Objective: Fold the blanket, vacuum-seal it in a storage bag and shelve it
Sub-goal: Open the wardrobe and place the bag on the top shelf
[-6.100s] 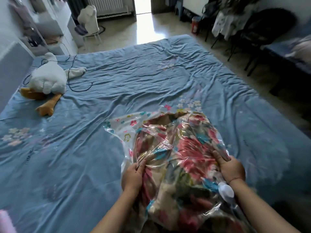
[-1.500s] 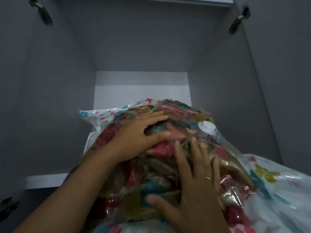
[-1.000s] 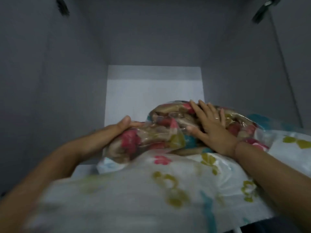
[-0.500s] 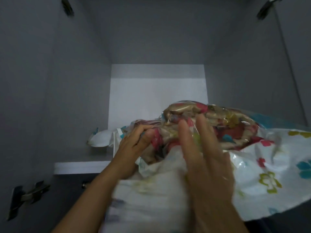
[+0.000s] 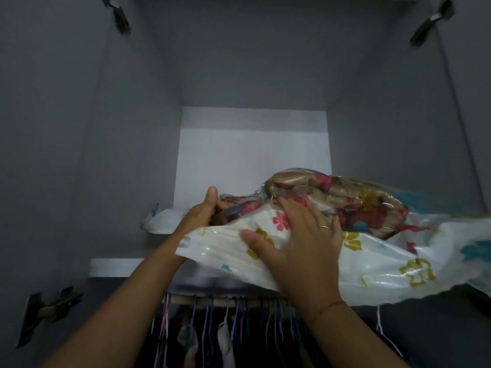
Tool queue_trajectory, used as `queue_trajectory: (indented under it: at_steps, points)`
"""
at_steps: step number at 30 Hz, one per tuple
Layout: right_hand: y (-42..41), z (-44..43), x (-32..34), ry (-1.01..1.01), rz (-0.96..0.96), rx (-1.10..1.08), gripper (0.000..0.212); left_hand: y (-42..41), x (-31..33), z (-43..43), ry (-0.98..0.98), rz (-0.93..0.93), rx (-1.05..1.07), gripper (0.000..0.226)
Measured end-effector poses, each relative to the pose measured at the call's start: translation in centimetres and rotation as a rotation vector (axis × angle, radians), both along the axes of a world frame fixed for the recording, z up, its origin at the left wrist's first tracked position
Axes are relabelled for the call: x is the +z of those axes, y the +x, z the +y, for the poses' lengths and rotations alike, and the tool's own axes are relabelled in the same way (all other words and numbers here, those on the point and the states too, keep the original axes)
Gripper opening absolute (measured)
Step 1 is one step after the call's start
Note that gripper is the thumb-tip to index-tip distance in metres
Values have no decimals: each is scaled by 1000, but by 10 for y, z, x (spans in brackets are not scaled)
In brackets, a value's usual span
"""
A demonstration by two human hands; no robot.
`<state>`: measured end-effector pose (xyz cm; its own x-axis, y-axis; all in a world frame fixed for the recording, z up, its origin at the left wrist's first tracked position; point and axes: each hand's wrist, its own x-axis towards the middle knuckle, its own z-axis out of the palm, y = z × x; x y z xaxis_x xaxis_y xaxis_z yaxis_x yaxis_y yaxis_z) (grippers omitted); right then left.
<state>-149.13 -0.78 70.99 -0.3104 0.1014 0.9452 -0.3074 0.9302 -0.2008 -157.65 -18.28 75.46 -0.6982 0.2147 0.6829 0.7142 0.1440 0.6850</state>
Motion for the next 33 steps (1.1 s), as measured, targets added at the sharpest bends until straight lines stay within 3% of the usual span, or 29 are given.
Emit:
queue_trajectory:
  at_steps: [4, 7, 11, 15, 16, 18, 20, 23, 25, 30, 33]
  points:
    - [-30, 20, -8, 29, 288, 120, 88, 4, -16, 10, 56, 25, 76, 72]
    - [-49, 42, -4, 47, 370, 204, 85, 14, -27, 25, 71, 30, 114, 64]
    - [-58, 88, 6, -24, 192, 199, 94, 27, -37, 58, 66, 19, 95, 38]
    - [-33, 114, 7, -15, 95, 39, 86, 26, -36, 85, -12, -11, -37, 84]
    - [-22, 111, 3, -73, 103, 19, 80, 17, -31, 90, 31, -100, -84, 82]
    - [4, 89, -10, -245, 152, 116, 68, -3, -31, 89, 65, -90, -205, 76]
    - [22, 55, -17, -348, 118, 259, 66, 11, -31, 88, 122, -82, -218, 92]
    - [16, 27, -11, -258, -37, 59, 92, 24, -38, 85, 32, -94, -250, 86]
    - [5, 31, -3, -255, -99, -118, 105, 17, -37, 78, 83, -97, -302, 91]
    - [-8, 45, -1, -299, -37, -161, 92, 3, -21, 67, 61, 45, -87, 73]
    - [-14, 51, -8, -279, 33, -185, 83, -25, -15, 45, -130, 169, 224, 86]
